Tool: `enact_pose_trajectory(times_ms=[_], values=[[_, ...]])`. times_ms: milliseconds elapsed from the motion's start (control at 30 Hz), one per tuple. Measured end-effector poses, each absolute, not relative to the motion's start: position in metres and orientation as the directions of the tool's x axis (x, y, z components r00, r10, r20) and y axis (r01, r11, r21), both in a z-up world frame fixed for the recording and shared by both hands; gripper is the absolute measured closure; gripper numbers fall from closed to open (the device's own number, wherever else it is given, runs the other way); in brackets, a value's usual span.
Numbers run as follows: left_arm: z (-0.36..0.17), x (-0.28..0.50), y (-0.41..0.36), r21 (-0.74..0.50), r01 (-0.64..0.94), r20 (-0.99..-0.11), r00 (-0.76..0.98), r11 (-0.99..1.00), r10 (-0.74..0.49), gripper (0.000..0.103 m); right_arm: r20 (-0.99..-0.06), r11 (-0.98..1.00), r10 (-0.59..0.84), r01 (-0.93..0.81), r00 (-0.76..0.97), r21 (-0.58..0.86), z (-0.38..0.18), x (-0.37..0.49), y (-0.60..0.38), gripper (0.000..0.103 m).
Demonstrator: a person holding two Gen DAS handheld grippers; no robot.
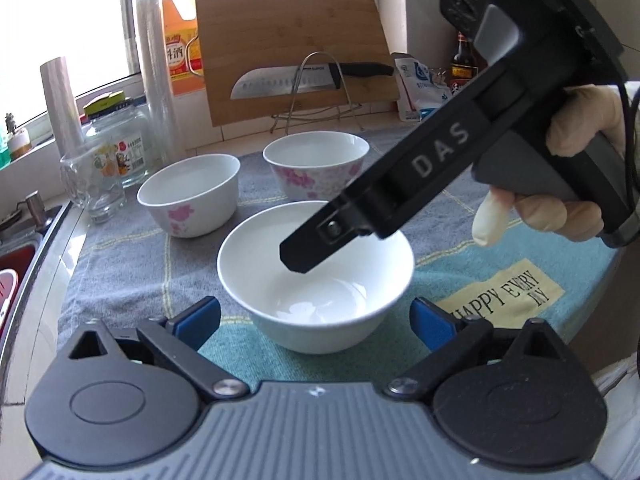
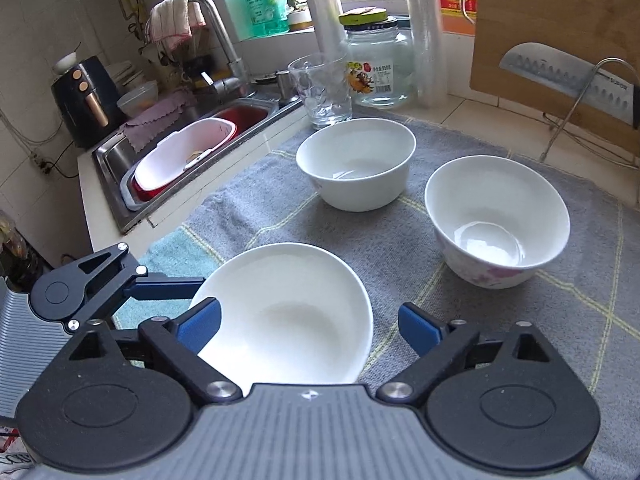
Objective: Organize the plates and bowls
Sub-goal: 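Move the right tool to a plain white bowl and grasp its rim, then lift the white bowl with the right tool and carry it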
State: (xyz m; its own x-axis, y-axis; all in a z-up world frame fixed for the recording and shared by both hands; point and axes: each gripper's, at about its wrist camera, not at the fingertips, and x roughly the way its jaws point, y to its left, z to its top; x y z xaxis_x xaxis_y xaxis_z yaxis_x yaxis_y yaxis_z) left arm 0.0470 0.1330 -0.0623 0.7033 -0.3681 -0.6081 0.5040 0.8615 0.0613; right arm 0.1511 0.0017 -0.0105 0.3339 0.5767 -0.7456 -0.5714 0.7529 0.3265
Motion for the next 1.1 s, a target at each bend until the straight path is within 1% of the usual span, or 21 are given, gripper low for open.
enact_pose_trajectory(times_ms=[100,200,233,333,400,800,1100], values=[[-0.062,0.049,0.132,0.067,0.515,-0.608,0.700,0.855,-0.374,0.009,-0.754,0.750,0.578,-0.567,0.312,0.341,-0.013,0.154,0.001,0.015],[-0.064,0.051,0.131,0.070,0.519,-0.614,0.695,0.852,-0.373,0.011,-0.755,0.746,0.584,-0.563,0.297,0.356,-0.014,0.156,0.000,0.017],[-0.064,0.051,0.131,0.069,0.520,-0.613,0.696,0.852,-0.375,0.013,-0.755,0.742,0.588,-0.565,0.291,0.361,-0.014,0.156,0.000,0.019],[-0.064,0.051,0.132,0.064,0.518,-0.612,0.696,0.853,-0.376,0.013,-0.753,0.734,0.597,-0.567,0.277,0.374,-0.014,0.157,0.000,0.027],[-0.064,0.051,0.132,0.067,0.518,-0.613,0.696,0.853,-0.375,0.014,-0.749,0.732,0.602,-0.565,0.276,0.380,-0.014,0.157,0.000,0.029],[-0.060,0.053,0.131,0.061,0.514,-0.627,0.687,0.856,-0.368,0.014,-0.746,0.729,0.613,-0.550,0.260,0.408,-0.008,0.158,-0.002,0.029],[-0.047,0.052,0.123,0.065,0.549,-0.624,0.674,0.833,-0.395,0.014,-0.735,0.743,0.614,-0.527,0.288,0.413,0.004,0.150,-0.019,0.029]])
